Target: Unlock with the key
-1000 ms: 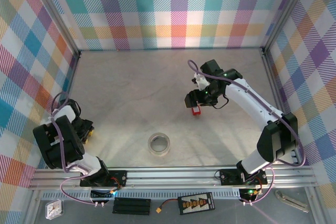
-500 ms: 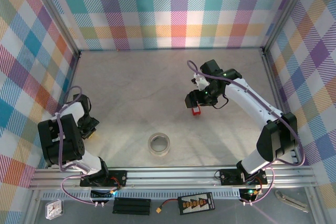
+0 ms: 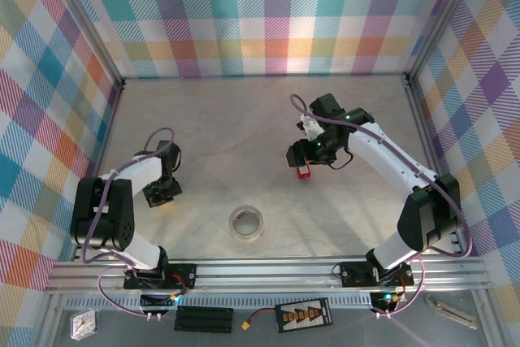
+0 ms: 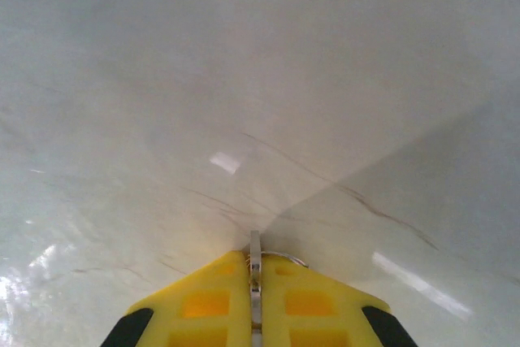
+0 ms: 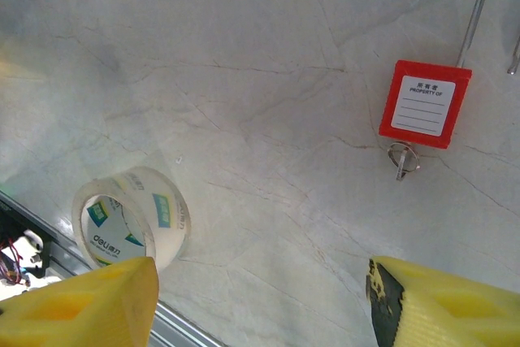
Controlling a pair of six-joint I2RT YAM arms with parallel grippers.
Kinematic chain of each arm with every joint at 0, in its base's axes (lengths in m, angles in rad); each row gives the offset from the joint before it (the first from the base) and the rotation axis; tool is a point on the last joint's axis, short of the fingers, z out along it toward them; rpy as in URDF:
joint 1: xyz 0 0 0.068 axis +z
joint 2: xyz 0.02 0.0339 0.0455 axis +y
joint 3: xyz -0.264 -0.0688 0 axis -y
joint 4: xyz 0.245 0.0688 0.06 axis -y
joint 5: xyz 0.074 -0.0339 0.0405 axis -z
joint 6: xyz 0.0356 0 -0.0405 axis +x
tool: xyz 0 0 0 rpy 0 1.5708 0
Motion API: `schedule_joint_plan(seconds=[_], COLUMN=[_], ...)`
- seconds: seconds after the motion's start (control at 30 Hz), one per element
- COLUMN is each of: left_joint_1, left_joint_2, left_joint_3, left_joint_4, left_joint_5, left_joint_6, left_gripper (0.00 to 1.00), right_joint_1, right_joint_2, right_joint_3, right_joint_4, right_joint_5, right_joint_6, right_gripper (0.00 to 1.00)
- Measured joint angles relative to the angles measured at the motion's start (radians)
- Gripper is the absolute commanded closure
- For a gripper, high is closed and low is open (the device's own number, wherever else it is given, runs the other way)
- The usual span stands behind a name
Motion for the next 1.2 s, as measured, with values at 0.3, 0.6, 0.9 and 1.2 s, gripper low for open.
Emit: schedule_joint_plan(seconds=[0.3,0.6,0.9,1.2], left_joint_1=[-0.104,-0.153,-0.250,-0.505], left_joint_2=[-0.007,-0.097,-0.243,-0.200], left_joint_3=[0.029,0.030,0.098,0.376], left_joint_4=[0.023,0.066,0.058,0.032], left_joint_5=[0.193,0.355,0.407,0.423], left_joint_6=[0.063,0.085,0.114,0.210], left_gripper=[1.00,1.00,1.00,1.00], right_joint_1=[-0.006,-0.013,-0.040,-0.058], right_joint_2=[-0.008,-0.016,-0.017,-0.023], right_joint_3=[-0.016,-0.032,-0.032,-0.089], right_joint_4=[0.014,0.031,0.090,0.334], right_joint_5=[0.008,0.007,-0.078,-0.343], right_joint_6=[0.005,0.024,0.087,0.233], right_gripper=[0.32,0.33,0.34,0.42])
